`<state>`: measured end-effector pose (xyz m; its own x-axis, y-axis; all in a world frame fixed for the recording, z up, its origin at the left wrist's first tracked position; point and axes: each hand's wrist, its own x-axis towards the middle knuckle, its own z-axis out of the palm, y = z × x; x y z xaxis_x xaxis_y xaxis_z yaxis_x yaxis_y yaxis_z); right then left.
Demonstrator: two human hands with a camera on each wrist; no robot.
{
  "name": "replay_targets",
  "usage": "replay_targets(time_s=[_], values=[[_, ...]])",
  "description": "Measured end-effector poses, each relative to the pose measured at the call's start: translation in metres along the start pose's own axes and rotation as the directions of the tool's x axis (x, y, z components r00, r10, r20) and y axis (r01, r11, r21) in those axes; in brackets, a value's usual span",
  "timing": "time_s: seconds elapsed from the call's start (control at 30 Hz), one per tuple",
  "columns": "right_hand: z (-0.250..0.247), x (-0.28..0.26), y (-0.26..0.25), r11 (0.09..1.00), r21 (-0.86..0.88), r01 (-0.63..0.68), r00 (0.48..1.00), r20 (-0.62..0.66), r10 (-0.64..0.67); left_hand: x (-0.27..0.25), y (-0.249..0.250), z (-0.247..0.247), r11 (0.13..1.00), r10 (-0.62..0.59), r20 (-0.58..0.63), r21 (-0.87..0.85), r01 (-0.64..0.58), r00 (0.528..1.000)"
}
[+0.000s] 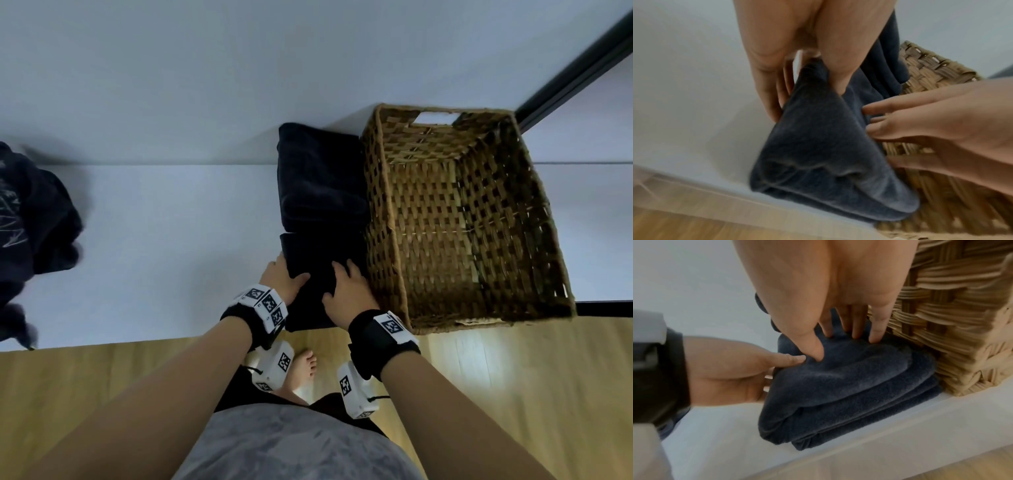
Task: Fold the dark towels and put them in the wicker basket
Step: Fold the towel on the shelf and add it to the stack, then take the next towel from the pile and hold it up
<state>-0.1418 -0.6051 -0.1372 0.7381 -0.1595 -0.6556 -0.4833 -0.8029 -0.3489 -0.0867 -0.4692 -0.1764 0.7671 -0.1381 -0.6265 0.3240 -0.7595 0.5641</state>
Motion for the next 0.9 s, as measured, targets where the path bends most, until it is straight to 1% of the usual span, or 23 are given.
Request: replay_targets(time_s=[0.03, 0.07, 0.13, 0.17, 0.2, 0.27, 0.33, 0.4, 0.47, 0.53, 0.6, 0.7, 0.77, 0.8, 0.83, 0.9], values=[[0.0, 0.001, 0.001, 1.0, -0.007, -0.021, 1.0, 0.005, 0.021, 0.0, 0.006, 0.004, 1.0, 0.003, 0.018, 0.021, -0.003, 1.0], [0.0, 0.002, 0.002, 0.999, -0.005, -0.04, 0.999, 0.013, 0.04, 0.0, 0.012, 0.009, 0.999, -0.028, 0.018, 0.036, 0.027, 0.999], [-0.001, 0.003, 0.004, 0.998, 0.011, -0.061, 0.997, 0.039, 0.06, 0.0, 0.023, 0.017, 0.991, -0.112, -0.024, 0.073, 0.113, 0.993], [-0.002, 0.003, 0.004, 0.998, 0.016, -0.062, 0.997, 0.05, 0.062, -0.001, 0.026, 0.018, 0.987, -0.132, -0.039, 0.086, 0.135, 0.99], [-0.002, 0.002, 0.003, 0.998, 0.018, -0.062, 0.997, 0.055, 0.061, -0.002, 0.027, 0.017, 0.987, -0.135, -0.039, 0.083, 0.137, 0.99], [-0.002, -0.001, -0.001, 0.998, 0.015, -0.068, 0.996, 0.052, 0.067, -0.004, 0.021, 0.009, 0.993, -0.111, 0.012, 0.043, 0.11, 0.994], [-0.002, -0.006, -0.014, 0.998, -0.01, -0.058, 0.998, 0.004, 0.058, -0.009, 0.009, -0.009, 0.997, -0.081, 0.059, 0.002, 0.081, 0.995], [-0.001, -0.009, -0.034, 1.0, -0.019, 0.014, 0.995, -0.098, -0.016, -0.017, -0.008, -0.034, 0.996, -0.066, 0.061, -0.057, 0.07, 0.996], [0.001, -0.008, -0.061, 0.991, 0.042, 0.124, 0.981, -0.154, -0.116, -0.026, -0.025, -0.065, 0.989, -0.073, 0.025, -0.128, 0.076, 0.997], [0.008, -0.003, -0.095, 0.967, 0.136, 0.214, 0.972, -0.128, -0.197, -0.033, -0.046, -0.102, 0.98, -0.095, -0.045, -0.182, 0.085, 0.994], [0.018, 0.003, -0.133, 0.94, 0.199, 0.275, 0.961, -0.081, -0.264, -0.037, -0.071, -0.146, 0.971, -0.13, -0.131, -0.22, 0.099, 0.983], [0.039, 0.013, -0.19, 0.908, 0.268, 0.322, 0.943, -0.011, -0.332, -0.039, -0.116, -0.215, 0.963, -0.198, -0.264, -0.233, 0.137, 0.944], [0.053, 0.017, -0.225, 0.9, 0.296, 0.321, 0.937, 0.038, -0.347, -0.04, -0.146, -0.259, 0.944, -0.274, -0.338, -0.276, 0.184, 0.9], [0.06, 0.019, -0.241, 0.899, 0.299, 0.321, 0.934, 0.057, -0.353, -0.04, -0.163, -0.28, 0.939, -0.304, -0.383, -0.273, 0.208, 0.872], [0.065, 0.02, -0.256, 0.897, 0.298, 0.325, 0.929, 0.075, -0.361, -0.042, -0.179, -0.299, 0.945, -0.316, -0.444, -0.222, 0.239, 0.838], [0.076, 0.023, -0.284, 0.895, 0.288, 0.341, 0.918, 0.101, -0.383, -0.041, -0.21, -0.329, 0.947, -0.315, -0.572, -0.14, 0.288, 0.758]])
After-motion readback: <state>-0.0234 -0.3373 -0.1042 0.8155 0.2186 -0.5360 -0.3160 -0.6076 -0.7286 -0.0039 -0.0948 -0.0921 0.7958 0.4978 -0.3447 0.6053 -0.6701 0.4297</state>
